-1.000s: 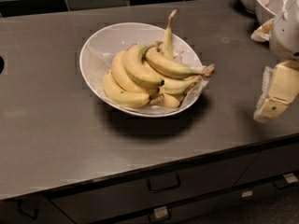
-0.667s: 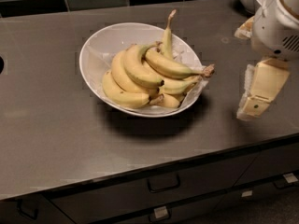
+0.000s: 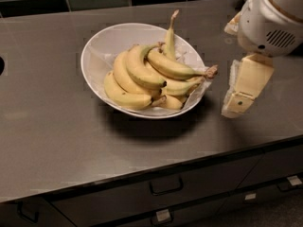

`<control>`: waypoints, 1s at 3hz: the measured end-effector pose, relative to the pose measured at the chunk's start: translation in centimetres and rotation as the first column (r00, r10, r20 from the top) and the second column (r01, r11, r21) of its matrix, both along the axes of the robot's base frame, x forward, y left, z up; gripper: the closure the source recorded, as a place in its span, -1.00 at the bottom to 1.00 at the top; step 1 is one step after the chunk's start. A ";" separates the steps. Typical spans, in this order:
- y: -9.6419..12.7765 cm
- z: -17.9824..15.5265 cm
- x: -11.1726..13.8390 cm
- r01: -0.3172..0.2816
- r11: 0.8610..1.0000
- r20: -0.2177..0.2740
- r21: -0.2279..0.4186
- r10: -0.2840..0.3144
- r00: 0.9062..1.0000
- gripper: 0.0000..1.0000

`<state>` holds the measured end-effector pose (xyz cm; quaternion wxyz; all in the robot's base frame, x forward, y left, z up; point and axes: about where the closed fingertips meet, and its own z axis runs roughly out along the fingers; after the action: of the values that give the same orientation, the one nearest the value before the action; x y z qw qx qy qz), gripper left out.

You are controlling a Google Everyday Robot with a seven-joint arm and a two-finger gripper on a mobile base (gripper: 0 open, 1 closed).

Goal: Pick banana from white bowl

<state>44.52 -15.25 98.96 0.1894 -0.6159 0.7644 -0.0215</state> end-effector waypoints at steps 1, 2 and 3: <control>1.2 0.4 0.1 -0.017 1.000 0.010 0.002 0.017 1.000 -1.00; 4.5 1.7 0.5 -0.045 0.999 0.039 0.009 0.045 0.998 -1.00; 7.3 2.3 0.5 -0.040 0.998 0.063 0.039 0.038 0.997 -1.00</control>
Offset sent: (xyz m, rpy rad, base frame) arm 0.0139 0.0843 0.0197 0.0197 -0.0391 0.0767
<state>45.05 -7.93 101.24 0.2258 -0.6259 0.7462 -0.0214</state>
